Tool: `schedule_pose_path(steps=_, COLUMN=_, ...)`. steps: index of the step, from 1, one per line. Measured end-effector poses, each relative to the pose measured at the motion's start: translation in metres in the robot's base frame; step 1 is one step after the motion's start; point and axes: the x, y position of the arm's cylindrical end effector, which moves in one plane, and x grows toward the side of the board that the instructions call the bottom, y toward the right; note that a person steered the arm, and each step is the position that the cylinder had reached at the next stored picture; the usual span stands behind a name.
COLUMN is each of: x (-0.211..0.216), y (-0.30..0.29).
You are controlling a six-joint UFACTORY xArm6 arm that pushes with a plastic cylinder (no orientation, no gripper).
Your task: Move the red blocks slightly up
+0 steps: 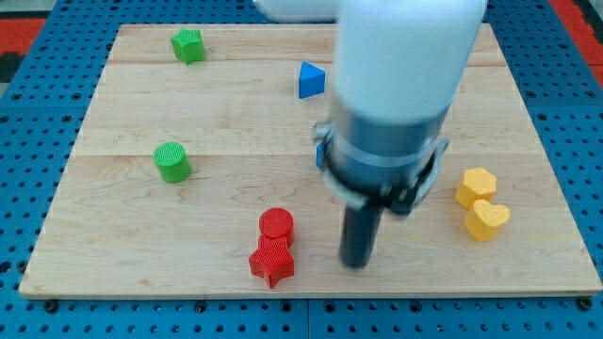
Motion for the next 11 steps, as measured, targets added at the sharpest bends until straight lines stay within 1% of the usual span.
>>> schedule_pose_path(steps=1, x=0.012, y=-0.021)
schedule_pose_path(steps=2, x=0.011, y=-0.091)
schedule_pose_path(steps=4, x=0.011, y=-0.132)
schedule_pose_path(steps=5, x=0.010, y=-0.093)
schedule_pose_path(steps=6, x=0.005, y=-0.080)
schedule_pose_path(steps=7, x=-0.003, y=-0.080)
schedule_pose_path(steps=8, x=-0.027, y=-0.080)
schedule_pose_path(steps=9, x=-0.014, y=-0.035)
schedule_pose_path(steps=11, x=-0.119, y=-0.024)
